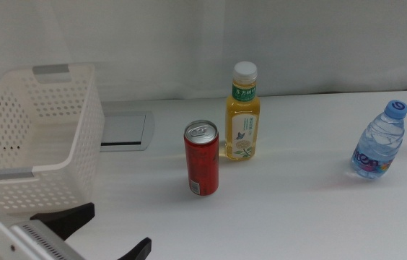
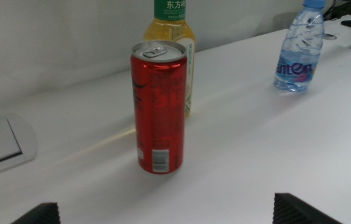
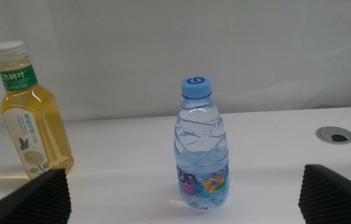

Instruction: Use arms to grab the bottles and put them into the dustbin to the left of the table.

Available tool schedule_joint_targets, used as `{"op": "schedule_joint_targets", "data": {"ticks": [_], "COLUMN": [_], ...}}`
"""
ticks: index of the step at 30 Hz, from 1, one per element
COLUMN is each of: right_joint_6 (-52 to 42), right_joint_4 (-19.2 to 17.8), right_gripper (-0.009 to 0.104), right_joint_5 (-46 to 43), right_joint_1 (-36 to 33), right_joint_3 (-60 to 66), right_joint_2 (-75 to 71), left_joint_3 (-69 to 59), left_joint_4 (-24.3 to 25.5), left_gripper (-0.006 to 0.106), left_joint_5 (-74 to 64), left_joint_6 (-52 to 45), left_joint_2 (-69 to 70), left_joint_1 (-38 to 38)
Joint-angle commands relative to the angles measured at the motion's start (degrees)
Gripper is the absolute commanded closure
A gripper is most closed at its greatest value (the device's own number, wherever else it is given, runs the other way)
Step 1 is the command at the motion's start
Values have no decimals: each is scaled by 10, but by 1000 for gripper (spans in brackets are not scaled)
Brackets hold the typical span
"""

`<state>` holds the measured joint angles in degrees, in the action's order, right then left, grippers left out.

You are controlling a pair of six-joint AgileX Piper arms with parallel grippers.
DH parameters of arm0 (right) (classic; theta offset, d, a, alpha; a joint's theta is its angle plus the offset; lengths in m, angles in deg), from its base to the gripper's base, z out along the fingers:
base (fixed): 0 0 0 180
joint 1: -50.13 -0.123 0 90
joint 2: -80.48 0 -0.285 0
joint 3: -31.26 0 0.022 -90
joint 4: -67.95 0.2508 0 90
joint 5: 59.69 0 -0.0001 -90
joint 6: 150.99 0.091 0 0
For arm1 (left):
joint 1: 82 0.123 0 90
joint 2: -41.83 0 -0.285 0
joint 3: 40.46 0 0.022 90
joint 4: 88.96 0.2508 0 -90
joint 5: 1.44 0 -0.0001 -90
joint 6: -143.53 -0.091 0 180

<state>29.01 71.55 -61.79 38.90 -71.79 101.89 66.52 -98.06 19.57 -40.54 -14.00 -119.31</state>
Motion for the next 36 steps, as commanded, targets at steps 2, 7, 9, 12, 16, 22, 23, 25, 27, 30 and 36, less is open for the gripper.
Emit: {"op": "schedule_joint_targets", "data": {"ticks": [2,7,9,12,16,22,23,25,27,30,36], "right_joint_6": [-4,-4,-4,-4,-4,-4,-4,-4,-4,-4,-4], "right_joint_4": [-1,-1,-1,-1,-1,-1,-1,-1,-1,-1,-1], "right_gripper": [-8,-8,-8,-8,-8,-8,-8,-8,-8,-8,-8], "right_joint_5": [-6,-6,-6,-6,-6,-6,-6,-6,-6,-7,-10], "right_joint_1": [4,4,4,4,4,4,4,4,4,4,4], "right_joint_3": [11,11,11,11,11,11,11,11,11,11,11], "right_joint_2": [-2,-2,-2,-2,-2,-2,-2,-2,-2,-2,-2], "left_joint_3": [-3,-3,-3,10,54,136,149,170,186,213,285], "left_joint_4": [-4,-4,-4,2,54,53,53,53,48,25,5], "left_gripper": [12,12,12,12,12,12,12,12,12,12,12], "left_joint_5": [90,221,302,353,387,388,388,388,388,388,388], "left_joint_6": [-11,-13,9,18,35,49,49,49,49,49,59], "left_joint_2": [-62,-174,-243,-308,-390,-478,-488,-511,-533,-566,-640], "left_joint_1": [-4,-4,-4,-4,-4,-4,-4,-4,-4,-4,-3]}}
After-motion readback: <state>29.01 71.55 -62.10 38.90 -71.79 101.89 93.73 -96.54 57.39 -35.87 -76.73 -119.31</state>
